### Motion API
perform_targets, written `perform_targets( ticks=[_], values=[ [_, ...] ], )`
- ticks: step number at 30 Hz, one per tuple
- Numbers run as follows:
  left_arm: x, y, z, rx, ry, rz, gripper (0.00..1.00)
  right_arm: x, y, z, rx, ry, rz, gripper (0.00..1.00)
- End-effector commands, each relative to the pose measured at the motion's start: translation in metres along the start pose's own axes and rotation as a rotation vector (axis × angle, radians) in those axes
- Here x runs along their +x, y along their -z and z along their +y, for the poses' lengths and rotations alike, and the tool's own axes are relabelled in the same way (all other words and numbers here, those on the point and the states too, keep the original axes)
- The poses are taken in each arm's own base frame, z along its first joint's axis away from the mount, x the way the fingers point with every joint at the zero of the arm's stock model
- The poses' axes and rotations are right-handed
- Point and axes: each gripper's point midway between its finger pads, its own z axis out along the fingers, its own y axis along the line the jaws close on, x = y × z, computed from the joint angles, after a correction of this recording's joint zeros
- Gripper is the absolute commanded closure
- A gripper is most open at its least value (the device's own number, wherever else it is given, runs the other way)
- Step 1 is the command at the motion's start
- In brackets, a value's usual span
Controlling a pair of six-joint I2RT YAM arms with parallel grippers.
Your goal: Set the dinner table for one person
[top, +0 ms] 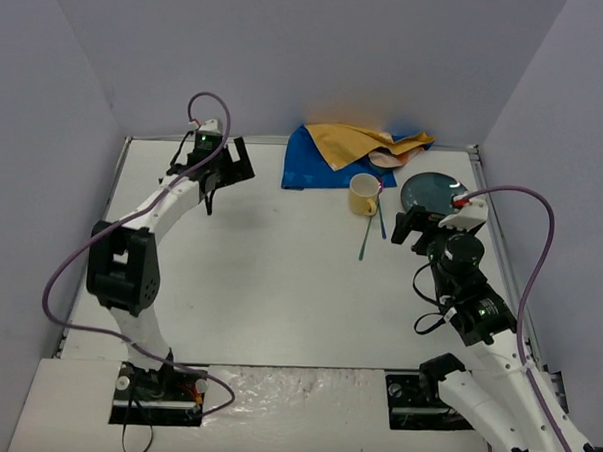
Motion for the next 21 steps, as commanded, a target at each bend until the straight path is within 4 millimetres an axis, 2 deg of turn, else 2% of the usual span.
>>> perform_targets(
  ticks=[1,5,7,9,13,16,21],
  values=[
    [-0.044,-0.031,-0.065,0.177,0.025,-0.083,0.03,-0.042,-0.002,0.022,-0.075,-0.044,-0.112,0.0],
    [-0.044,-0.068,-0.089,0.242,0.023,-0.069,0.03,-0.038,-0.006,0.031,-0.12,-0.029,-0.091,0.0],
    [-0.035,-0.087,-0.094,0.255,0.007,-0.051,0.03,-0.033,-0.009,0.034,-0.133,-0.021,-0.074,0.0],
    [-0.04,-0.094,-0.105,0.281,-0.007,-0.056,0.03,-0.024,-0.013,0.04,-0.159,-0.017,-0.041,0.0],
    [-0.03,-0.113,-0.111,0.303,-0.003,-0.035,0.06,-0.016,-0.016,0.047,-0.194,-0.021,-0.013,0.0],
    [-0.018,-0.129,-0.118,0.323,-0.007,-0.01,0.12,-0.009,-0.017,0.049,-0.208,-0.02,0.002,0.0],
    [0.015,-0.149,-0.126,0.321,-0.025,0.065,0.18,-0.008,-0.016,0.049,-0.213,-0.025,0.001,0.0]
  ],
)
